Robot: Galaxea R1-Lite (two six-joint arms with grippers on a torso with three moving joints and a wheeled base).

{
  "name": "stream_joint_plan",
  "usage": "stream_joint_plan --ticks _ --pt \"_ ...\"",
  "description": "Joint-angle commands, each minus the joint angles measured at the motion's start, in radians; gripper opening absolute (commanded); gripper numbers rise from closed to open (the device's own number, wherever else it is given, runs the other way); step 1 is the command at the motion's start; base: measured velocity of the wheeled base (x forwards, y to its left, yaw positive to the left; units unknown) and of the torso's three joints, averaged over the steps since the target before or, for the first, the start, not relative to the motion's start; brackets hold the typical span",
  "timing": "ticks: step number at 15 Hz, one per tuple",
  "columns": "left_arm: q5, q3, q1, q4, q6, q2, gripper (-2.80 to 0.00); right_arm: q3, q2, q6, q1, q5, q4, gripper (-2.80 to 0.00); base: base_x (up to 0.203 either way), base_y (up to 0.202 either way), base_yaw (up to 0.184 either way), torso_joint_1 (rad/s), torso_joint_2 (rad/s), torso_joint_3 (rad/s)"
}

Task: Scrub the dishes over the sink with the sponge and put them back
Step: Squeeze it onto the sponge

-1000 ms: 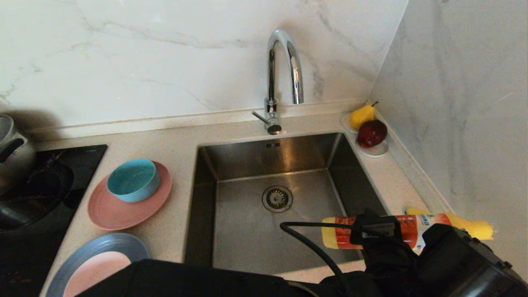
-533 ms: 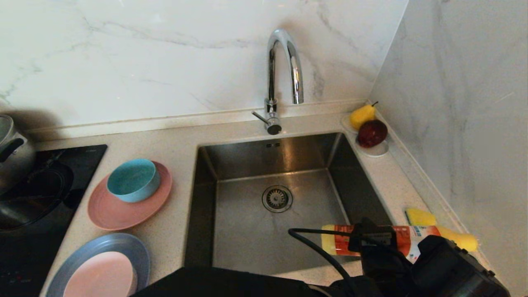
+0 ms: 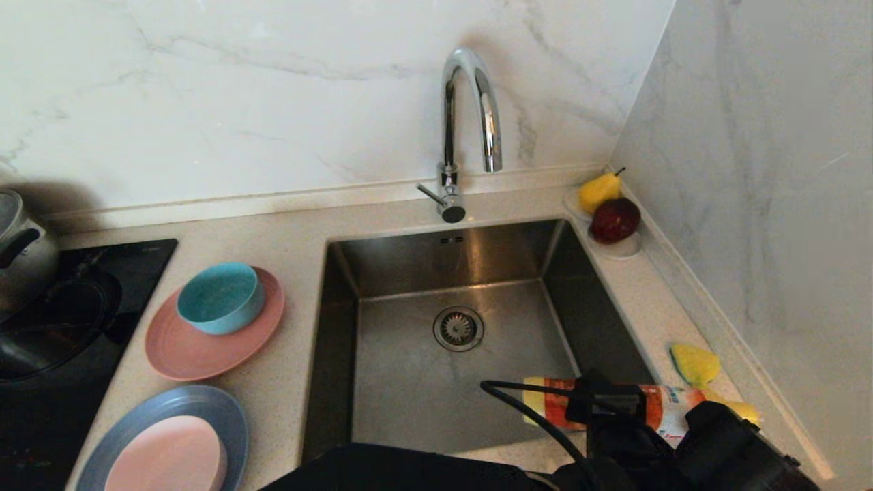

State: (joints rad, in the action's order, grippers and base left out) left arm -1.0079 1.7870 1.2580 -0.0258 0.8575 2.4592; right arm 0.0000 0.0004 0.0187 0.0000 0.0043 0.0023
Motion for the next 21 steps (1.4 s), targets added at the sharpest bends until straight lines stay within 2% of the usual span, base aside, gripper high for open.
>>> stream_joint_plan --ticks 1,5,11,21 --pt "-0.011 0.042 0.001 0.02 0.004 0.035 -2.8 0.0 -0.002 0.001 0.0 0.0 -0.001 -2.8 0.0 0.0 0.0 0.0 0.0 0.0" --pt "-0.076 0.111 0.001 0.118 0.015 0.072 -2.8 0.0 -0.002 0.001 0.0 0.0 0.0 -2.8 0.0 0.0 0.0 0.0 0.0 0.0" --pt "-0.118 0.123 0.001 0.125 0.051 0.089 -2.8 0.0 -0.002 0.001 0.002 0.0 0.001 -2.8 0.0 0.0 0.0 0.0 0.0 0.0" --pt "-0.123 0.127 0.001 0.112 0.112 0.112 -2.8 0.0 -0.002 0.001 0.0 0.0 -0.001 -2.8 0.0 0.0 0.0 0.0 0.0 0.0"
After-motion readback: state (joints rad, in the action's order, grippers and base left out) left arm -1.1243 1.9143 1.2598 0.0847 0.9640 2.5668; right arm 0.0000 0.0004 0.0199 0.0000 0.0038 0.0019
